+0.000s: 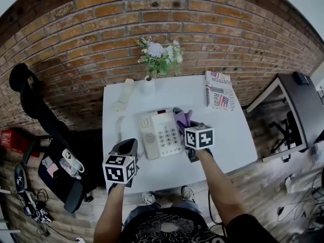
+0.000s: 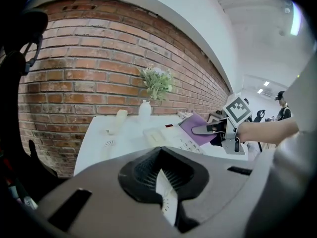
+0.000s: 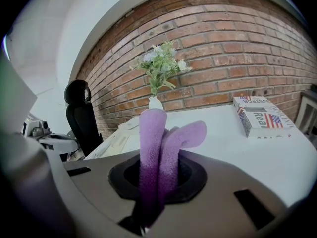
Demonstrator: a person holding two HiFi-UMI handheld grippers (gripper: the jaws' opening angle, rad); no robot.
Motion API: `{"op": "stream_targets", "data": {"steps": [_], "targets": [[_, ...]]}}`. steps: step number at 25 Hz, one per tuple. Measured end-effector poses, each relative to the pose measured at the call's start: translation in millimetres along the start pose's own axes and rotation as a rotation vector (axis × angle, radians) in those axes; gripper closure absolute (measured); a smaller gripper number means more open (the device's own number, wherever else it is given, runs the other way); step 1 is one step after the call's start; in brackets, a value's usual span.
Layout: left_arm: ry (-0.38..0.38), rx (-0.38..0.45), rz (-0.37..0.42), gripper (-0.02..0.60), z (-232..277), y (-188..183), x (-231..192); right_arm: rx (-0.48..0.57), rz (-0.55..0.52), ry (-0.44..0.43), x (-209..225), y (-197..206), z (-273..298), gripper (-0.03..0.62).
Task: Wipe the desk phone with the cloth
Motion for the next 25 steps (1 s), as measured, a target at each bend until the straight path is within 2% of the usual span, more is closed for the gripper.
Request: {"op": "stream_targets", "data": {"steps": [15,25], "targets": [[0.093,0.003,0.05,0.575,2.1,-0.4,8.3,0.014,0.057,0.013,-11.9,42.3,-34.9,0.549],[0.121,0.009,0.063,0.575,2.7,-4.2,21.4,0.024,0.105,-0.006,-17.0,70.5,-63.5,0.549]]}}
Point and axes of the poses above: the fingertips, and each gripper's own axes: z forward along the fingers, x to its right, y out of its underside, the point moved 3 cm from there along -z, backward along the fingers, and after that the axes turned 7 degrees about z, right-handed, at the moved point
